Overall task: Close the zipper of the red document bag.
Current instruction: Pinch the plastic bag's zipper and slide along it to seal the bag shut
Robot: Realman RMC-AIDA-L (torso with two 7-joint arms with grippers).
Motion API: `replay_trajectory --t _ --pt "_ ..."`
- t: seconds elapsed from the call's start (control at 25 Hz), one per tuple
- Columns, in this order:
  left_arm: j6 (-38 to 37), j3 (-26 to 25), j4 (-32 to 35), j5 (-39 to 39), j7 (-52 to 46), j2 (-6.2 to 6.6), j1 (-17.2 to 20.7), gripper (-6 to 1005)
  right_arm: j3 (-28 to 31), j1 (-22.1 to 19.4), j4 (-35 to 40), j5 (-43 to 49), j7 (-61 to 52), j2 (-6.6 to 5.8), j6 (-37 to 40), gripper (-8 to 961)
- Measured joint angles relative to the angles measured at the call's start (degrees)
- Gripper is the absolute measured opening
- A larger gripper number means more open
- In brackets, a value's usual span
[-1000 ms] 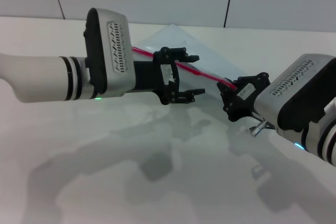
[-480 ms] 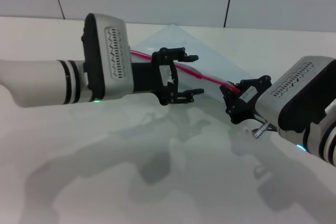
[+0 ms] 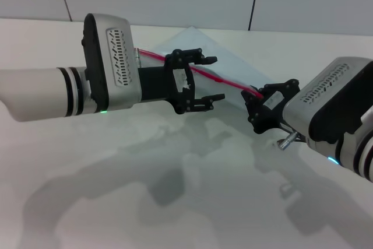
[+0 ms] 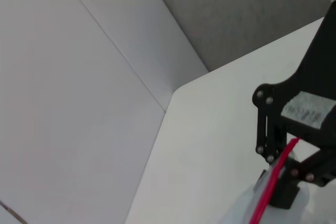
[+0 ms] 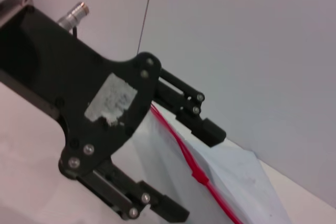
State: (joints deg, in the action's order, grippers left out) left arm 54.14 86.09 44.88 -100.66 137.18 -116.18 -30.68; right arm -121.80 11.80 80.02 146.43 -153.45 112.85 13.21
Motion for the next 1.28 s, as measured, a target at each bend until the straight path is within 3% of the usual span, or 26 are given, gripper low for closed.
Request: replay_trajectory --t 1.16,1.28 --pt "-0.13 0.33 -0.32 -0.06 -0.15 -0.1 0.02 676 -0.01 -0.12 1.36 -0.01 0.0 -0.17 0.6 49" --pt "-0.27 0.36 -0.32 -0.06 -0.17 -0.09 0.01 485 -0.01 -0.12 1.41 -0.01 0.0 -0.12 0.6 49"
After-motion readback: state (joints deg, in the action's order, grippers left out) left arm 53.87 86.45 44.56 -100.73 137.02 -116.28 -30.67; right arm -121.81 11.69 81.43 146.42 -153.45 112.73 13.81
